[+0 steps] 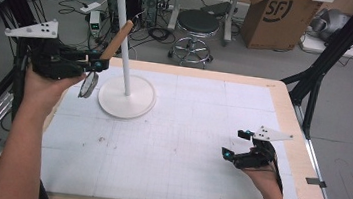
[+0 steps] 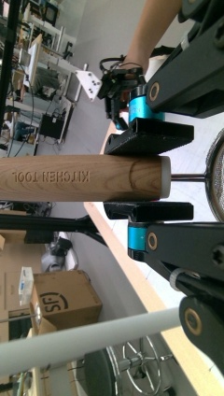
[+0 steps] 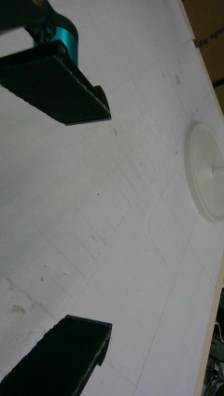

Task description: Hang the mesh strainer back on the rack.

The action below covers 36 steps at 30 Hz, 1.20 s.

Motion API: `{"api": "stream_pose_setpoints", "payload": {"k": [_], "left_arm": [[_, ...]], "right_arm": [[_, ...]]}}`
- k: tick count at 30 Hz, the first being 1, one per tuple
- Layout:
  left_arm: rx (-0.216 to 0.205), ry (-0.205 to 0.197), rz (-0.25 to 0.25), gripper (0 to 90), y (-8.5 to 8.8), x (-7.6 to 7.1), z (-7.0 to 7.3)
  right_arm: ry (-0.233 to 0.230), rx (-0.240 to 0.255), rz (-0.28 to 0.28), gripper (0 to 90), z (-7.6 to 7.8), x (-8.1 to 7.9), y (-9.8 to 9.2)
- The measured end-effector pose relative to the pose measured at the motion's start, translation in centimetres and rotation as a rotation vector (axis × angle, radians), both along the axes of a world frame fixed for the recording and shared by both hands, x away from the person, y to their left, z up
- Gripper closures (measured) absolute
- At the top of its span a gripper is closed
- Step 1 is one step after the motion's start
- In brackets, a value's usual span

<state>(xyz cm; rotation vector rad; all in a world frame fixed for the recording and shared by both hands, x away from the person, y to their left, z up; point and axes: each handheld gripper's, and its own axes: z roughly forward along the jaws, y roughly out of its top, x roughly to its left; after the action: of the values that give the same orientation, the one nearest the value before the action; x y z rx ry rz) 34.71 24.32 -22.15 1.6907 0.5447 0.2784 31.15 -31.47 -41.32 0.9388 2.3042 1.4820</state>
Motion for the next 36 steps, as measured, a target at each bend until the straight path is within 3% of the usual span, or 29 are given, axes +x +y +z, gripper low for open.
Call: {"api": "stream_pose_setpoints", "payload": {"k": [5, 10, 21, 25, 36], "left_arm": [[-0.010, -0.002, 0.045, 68.7, 0.6, 0.7, 1.3], [0.010, 0.002, 0.090, 68.7, 0.7, 1.3, 2.2], [-0.064, -0.039, 0.145, 68.7, 2.4, 1.6, 4.4], [-0.050, -0.027, 0.177, 68.7, 2.5, 1.8, 4.4], [-0.004, -0.021, 0.201, 68.7, 1.7, 2.4, 4.2]], "right_arm": [[0.000, 0.009, 0.000, 0.6, 0.1, 0.0, -0.1], [-0.002, 0.011, 0.006, 0.6, 0.1, 0.1, -0.1], [0.008, 0.018, 0.010, 0.6, 0.0, 0.3, -0.3], [0.008, 0.014, 0.008, 0.6, -0.1, 0.4, -0.3], [0.010, 0.018, 0.009, 0.6, -0.1, 0.4, -0.4]]}}
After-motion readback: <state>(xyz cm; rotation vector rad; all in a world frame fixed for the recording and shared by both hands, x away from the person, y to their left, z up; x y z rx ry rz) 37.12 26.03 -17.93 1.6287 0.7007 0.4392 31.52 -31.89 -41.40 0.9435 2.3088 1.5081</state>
